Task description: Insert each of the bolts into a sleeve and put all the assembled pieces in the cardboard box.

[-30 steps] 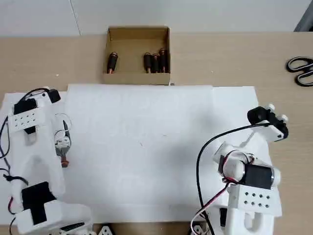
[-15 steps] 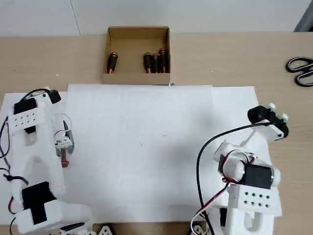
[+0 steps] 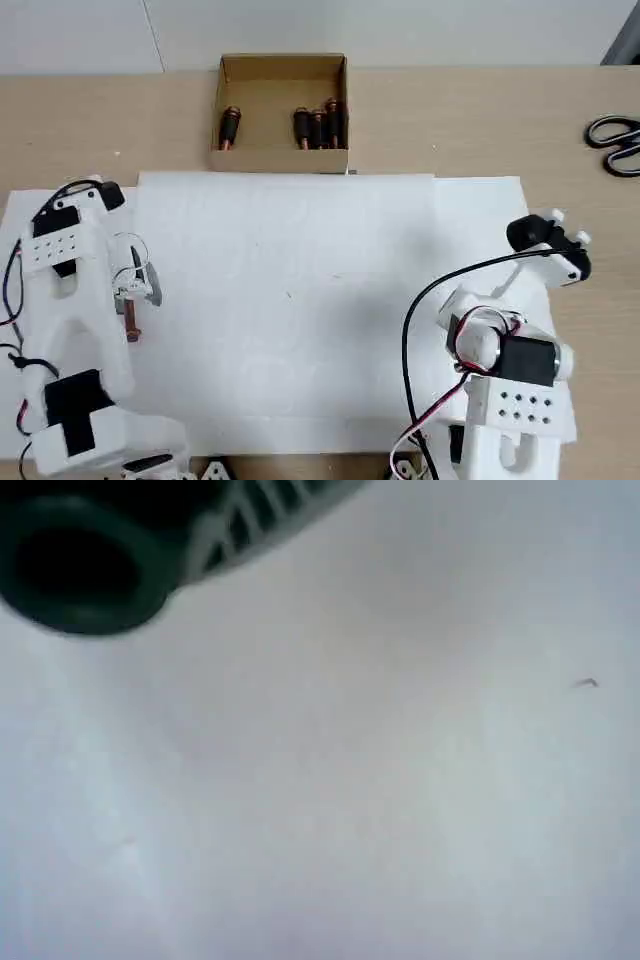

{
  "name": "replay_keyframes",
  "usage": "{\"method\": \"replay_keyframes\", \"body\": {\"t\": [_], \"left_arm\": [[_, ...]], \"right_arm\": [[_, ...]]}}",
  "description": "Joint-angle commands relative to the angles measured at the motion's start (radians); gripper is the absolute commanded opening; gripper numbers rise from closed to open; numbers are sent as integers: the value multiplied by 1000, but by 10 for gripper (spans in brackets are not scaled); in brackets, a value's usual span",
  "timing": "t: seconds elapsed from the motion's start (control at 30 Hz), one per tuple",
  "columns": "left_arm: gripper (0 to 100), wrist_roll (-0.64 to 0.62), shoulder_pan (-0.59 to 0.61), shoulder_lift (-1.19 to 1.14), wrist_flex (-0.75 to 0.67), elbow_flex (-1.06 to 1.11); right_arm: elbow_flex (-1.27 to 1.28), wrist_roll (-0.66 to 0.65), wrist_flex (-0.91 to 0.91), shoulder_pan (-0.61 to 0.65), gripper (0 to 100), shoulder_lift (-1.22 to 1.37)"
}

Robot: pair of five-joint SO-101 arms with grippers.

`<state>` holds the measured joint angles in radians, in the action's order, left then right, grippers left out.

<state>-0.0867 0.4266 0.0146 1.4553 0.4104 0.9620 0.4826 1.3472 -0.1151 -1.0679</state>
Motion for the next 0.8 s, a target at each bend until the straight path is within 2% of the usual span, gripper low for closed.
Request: {"method": "replay_keyframes", "body": {"t": [0.0,0.17,0.43,0.63,0.77], "left_arm": [[170,8,6,5,-14,1],[170,9,17,6,-2,1],[170,114,129,6,11,1],[170,110,77,5,6,22],[170,110,29,5,-60,96]], "right_arm": [[-5,-8,-24,-5,2,-7],[-5,-8,-24,-5,2,-7],[-5,-8,-24,-5,2,-7],[-5,-8,-41,-2,2,-7],[-5,-8,-41,-2,2,-7]]}}
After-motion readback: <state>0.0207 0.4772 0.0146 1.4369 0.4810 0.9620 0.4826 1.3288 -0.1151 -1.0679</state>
